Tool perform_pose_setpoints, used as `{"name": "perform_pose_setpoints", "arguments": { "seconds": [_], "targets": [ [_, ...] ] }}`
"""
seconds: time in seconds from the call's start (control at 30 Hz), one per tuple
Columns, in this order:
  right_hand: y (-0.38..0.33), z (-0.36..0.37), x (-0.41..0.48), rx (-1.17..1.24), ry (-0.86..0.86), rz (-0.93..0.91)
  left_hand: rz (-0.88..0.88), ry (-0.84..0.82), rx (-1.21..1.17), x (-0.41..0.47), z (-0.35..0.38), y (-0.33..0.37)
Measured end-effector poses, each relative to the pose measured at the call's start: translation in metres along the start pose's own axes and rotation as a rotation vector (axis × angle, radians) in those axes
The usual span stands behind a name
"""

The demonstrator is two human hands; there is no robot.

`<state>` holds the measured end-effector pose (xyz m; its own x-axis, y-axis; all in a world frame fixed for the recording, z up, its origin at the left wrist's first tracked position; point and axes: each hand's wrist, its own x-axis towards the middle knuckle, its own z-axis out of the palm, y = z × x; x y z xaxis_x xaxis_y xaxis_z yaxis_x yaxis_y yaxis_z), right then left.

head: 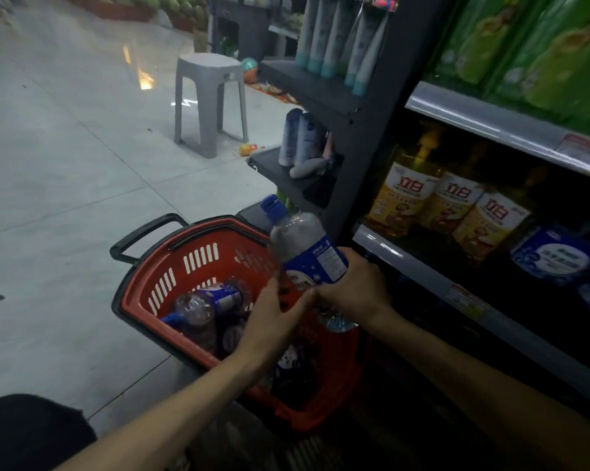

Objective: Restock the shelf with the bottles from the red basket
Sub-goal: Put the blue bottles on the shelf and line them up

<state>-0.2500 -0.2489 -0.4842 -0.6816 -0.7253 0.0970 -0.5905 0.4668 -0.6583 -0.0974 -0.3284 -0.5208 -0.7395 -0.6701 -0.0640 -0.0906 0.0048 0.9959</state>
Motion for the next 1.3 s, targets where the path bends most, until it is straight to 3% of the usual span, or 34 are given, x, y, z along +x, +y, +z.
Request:
{"name": "perform_pose_setpoints", "arguments": {
  "seconds": [0.17,0.3,0.43,0.63,0.77,0.87,0.97,1.07,1.3],
  "targets": [
    [-0.007,-0.010,-0.011,-0.015,0.028,-0.040,-0.139,0.019,-0.442,0.015,0.026,0.031],
    [-0.003,-0.019,-0.018,-0.076,0.018,-0.096,-0.277,0.011,-0.526,0.020,0.031,0.038],
    [0.010,-0.035,-0.033,-0.061,-0.069,-0.168,-0.273,-0.029,-0.598,0.021,0.035,0.042],
    [0.027,-0.081,-0.049,0.404,-0.223,0.023,-0.220,-0.179,-0.709,0.014,0.043,0.052],
    [0.033,-0.098,-0.050,0.722,-0.406,0.337,-0.261,-0.202,-0.673,0.013,0.056,0.062],
    [0.039,-0.106,-0.057,0.837,-0.505,0.336,-0.274,-0.269,-0.640,0.013,0.068,0.066],
    [0.051,-0.112,-0.065,0.906,-0.574,0.213,-0.279,-0.407,-0.554,0.010,0.083,0.070],
    [0.064,-0.125,-0.079,0.868,-0.502,0.156,-0.243,-0.483,-0.462,0.008,0.104,0.079],
    [0.107,-0.158,-0.114,0.777,-0.197,0.157,0.003,-0.465,-0.138,0.012,0.159,0.089]
  ]
}}
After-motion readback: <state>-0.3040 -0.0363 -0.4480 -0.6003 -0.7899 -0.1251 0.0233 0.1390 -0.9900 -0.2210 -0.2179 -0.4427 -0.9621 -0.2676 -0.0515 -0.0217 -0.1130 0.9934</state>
